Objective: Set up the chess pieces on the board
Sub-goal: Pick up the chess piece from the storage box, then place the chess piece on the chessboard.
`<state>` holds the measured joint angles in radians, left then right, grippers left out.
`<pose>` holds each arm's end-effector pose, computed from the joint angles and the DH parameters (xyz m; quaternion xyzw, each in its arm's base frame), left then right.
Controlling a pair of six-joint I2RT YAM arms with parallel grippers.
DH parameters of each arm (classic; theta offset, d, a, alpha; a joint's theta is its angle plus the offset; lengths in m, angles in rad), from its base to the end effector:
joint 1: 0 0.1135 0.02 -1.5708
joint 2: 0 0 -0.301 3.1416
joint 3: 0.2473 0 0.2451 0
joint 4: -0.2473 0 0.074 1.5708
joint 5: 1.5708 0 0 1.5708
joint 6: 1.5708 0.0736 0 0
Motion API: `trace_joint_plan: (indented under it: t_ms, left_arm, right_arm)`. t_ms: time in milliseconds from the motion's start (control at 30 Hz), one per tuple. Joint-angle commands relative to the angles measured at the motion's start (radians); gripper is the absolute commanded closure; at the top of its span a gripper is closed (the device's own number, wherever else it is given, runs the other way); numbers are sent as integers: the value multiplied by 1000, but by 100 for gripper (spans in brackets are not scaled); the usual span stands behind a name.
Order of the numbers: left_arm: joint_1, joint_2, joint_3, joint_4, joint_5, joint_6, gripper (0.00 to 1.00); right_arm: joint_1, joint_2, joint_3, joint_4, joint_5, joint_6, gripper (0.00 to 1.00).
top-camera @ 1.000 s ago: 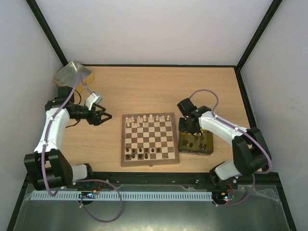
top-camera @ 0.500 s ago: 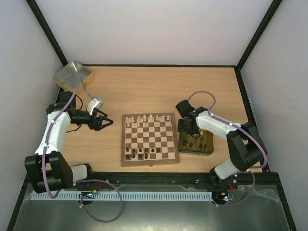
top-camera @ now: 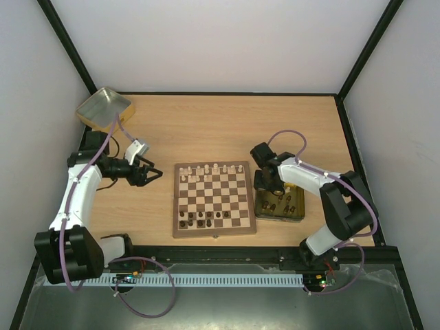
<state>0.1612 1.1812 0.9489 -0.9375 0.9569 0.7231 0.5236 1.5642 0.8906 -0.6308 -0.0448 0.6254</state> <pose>0.2033 -0.0279 0.2885 0.3293 0.8104 -0.3321 0.3528 0.2409 0.1429 0.1708 0.0475 0.9898 0.0908 0.0994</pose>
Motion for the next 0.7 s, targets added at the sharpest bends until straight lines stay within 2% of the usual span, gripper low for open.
trace_joint_plan:
  t_ms: [0,167,267,400,667]
  left_arm:
    - [-12,-7,-6,11,5,-21,33]
    - [-23,-6,1,32,11,-54,33]
    - [-26,-5,-16,77,6,-88,33]
    - [-33,5,-25,97,-2,-104,33]
    - [-38,-5,-45,131,-10,-133,34]
  right_arm:
    - [-5,-12,26,-45,43,4,98]
    - [2,-79,85,-124,53,4,98]
    - [64,-91,165,-190,104,4,98]
    - [161,-61,280,-246,120,48,98]
    - [290,65,422,-217,53,71,98]
